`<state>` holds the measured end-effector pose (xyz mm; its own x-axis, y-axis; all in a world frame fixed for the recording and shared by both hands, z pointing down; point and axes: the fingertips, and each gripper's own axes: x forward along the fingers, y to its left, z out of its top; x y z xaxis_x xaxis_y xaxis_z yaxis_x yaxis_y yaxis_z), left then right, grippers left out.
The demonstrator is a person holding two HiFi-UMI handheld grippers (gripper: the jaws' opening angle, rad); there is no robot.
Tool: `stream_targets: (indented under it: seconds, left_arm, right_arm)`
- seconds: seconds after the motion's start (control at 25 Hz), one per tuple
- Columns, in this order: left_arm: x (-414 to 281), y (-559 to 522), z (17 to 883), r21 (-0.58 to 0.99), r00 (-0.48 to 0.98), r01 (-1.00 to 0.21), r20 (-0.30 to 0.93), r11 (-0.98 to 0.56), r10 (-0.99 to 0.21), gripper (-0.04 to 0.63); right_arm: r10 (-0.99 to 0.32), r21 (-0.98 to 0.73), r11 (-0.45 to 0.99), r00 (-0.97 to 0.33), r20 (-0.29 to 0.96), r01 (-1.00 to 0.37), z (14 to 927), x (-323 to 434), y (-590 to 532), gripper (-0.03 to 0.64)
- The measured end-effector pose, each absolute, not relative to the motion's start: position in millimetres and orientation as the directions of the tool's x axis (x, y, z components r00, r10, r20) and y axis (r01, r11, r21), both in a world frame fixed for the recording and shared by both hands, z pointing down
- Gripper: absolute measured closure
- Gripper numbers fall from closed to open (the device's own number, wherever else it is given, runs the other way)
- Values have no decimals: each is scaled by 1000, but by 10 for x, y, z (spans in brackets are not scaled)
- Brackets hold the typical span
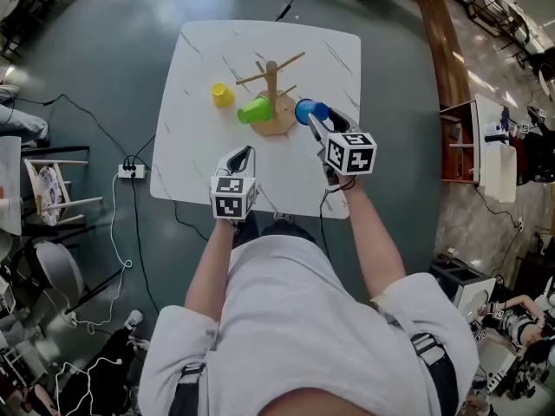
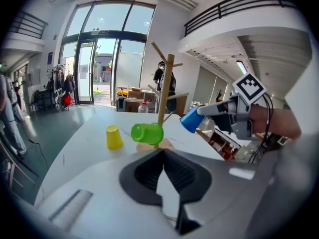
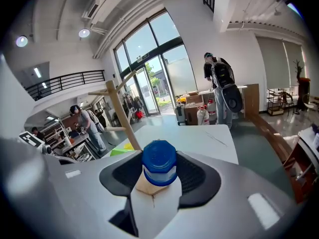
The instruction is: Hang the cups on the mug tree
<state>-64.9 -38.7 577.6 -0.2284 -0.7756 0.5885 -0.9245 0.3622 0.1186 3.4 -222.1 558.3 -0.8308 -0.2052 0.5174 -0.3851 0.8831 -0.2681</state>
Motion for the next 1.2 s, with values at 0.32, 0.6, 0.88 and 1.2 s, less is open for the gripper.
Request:
stream_targets:
  seconds: [0.32, 0.6, 0.88, 1.2]
  left_arm:
    - [-800, -429, 5704, 115, -252, -916, 582, 384, -773, 592]
    - [-945, -464, 5669, 105, -265, -913, 583, 395, -768, 592]
    - [-1120, -460, 5608, 95, -295, -902, 575, 421, -763, 592]
    - [-1310, -354, 5604, 78, -333, -886, 581, 458, -743, 592]
  right_arm:
    - [-201, -243, 898, -834, 514, -366, 5487, -169, -2352, 400]
    - [-194, -259, 897, -843, 501, -360, 5442, -346, -2468, 400]
    - [-178, -266, 895, -834, 521, -357, 5516, -485, -2531, 399]
    - [-146, -291, 894, -834, 532, -342, 5644, -714, -2538, 397]
